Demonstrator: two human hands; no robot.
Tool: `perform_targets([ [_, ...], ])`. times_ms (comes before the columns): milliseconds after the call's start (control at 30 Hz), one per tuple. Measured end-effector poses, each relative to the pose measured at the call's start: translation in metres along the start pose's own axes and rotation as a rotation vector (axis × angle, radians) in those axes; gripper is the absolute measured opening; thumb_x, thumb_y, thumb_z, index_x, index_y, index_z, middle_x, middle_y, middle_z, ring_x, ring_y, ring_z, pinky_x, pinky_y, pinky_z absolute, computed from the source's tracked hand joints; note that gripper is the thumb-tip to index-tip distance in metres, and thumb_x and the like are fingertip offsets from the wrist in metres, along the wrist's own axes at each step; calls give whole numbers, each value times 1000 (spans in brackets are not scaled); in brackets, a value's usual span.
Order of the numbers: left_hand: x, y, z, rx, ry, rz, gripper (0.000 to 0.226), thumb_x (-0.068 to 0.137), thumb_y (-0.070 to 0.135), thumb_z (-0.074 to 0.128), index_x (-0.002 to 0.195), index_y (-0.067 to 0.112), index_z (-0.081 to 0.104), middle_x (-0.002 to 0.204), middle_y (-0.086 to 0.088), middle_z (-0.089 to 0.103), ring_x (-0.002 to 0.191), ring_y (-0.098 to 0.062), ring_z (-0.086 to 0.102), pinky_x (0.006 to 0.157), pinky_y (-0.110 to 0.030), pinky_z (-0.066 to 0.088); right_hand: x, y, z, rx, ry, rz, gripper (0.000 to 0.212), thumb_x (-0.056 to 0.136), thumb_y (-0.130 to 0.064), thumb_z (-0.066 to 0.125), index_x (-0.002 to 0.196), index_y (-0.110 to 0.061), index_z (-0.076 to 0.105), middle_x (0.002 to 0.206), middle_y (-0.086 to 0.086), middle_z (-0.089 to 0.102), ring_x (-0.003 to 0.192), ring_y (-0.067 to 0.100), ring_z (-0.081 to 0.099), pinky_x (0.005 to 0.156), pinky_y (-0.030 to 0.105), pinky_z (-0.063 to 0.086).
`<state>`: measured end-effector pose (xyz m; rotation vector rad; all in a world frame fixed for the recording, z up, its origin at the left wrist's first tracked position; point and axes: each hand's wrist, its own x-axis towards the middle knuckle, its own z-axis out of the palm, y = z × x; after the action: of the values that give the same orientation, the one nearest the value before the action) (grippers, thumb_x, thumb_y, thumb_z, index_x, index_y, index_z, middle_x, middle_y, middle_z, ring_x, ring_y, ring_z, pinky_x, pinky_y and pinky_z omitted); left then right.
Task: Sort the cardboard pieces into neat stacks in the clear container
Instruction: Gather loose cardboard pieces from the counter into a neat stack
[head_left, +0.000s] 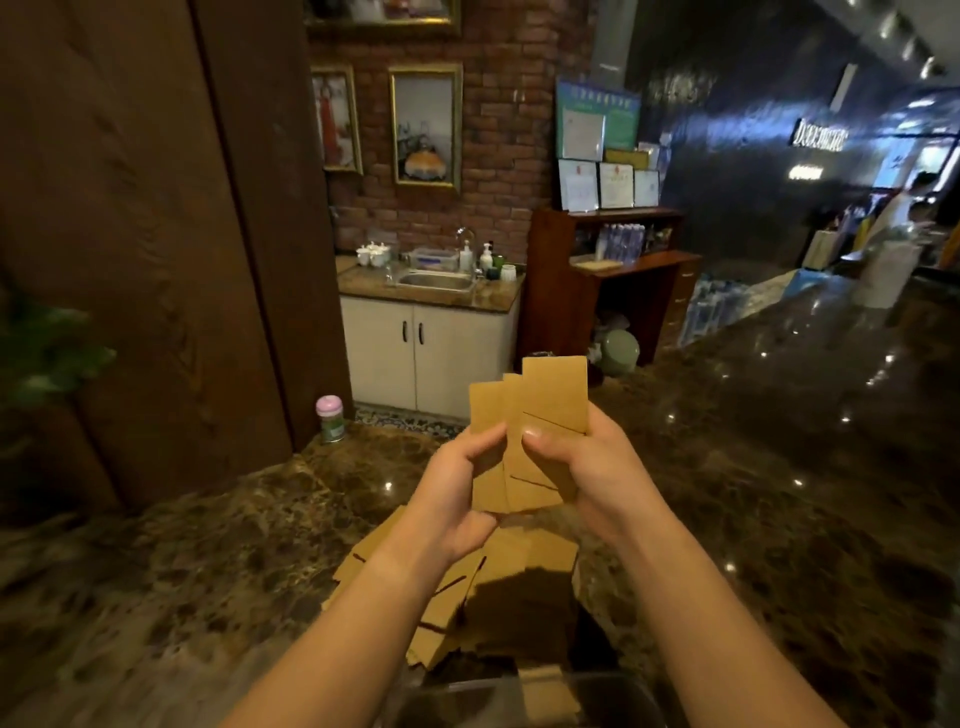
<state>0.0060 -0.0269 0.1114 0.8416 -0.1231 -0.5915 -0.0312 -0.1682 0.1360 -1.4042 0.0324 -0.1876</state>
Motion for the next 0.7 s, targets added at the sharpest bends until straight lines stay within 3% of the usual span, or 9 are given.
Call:
perform_targets([
  [167, -19, 12, -10, -85, 21, 13, 45, 96, 40, 49, 127, 13, 67, 125, -18, 68, 110, -36, 68, 83, -48, 57, -13, -9, 2, -15, 49, -8, 25, 88, -3, 68, 107, -19, 70, 95, -3, 79, 86, 13, 75, 64, 22, 57],
  [267, -25, 12, -13, -29, 21, 37, 41, 95, 43, 49, 113, 17, 76, 121, -14, 71, 107, -33, 70, 82, -46, 57, -18, -11, 4, -25, 63, -14, 24, 89, -4, 67, 106, -21, 71, 94, -5, 79, 82, 10, 75, 61, 21, 56],
  [433, -34, 10, -11, -107, -3, 70, 41, 100, 39, 46, 116, 14, 74, 119, -16, 72, 102, -33, 72, 73, -43, 60, -24, -15, 7, 80, 38, 8, 22, 89, -6, 67, 106, -18, 71, 96, 3, 79, 83, 19, 76, 56, 27, 59],
  [533, -34, 10, -9, -119, -31, 65, 42, 100, 40, 44, 109, 15, 77, 117, -15, 73, 100, -31, 72, 73, -42, 60, -26, -15, 9, 108, 48, -13, 23, 89, -4, 67, 109, -16, 71, 98, 4, 79, 87, 21, 76, 62, 31, 60],
  [633, -37, 13, -4, -98, -66, 75, 36, 90, 39, 54, 107, 17, 78, 116, -13, 73, 99, -30, 73, 78, -44, 59, -28, -15, 11, 111, 65, -51, 24, 89, -3, 67, 108, -18, 71, 99, 3, 79, 89, 20, 75, 67, 32, 60],
  [700, -36, 13, -2, -45, -29, 140, 29, 82, 27, 66, 107, 18, 78, 108, -12, 76, 94, -30, 74, 79, -47, 60, -29, -15, 11, 95, 78, -82, 24, 89, -2, 67, 106, -19, 71, 98, 2, 79, 88, 19, 75, 66, 31, 60],
])
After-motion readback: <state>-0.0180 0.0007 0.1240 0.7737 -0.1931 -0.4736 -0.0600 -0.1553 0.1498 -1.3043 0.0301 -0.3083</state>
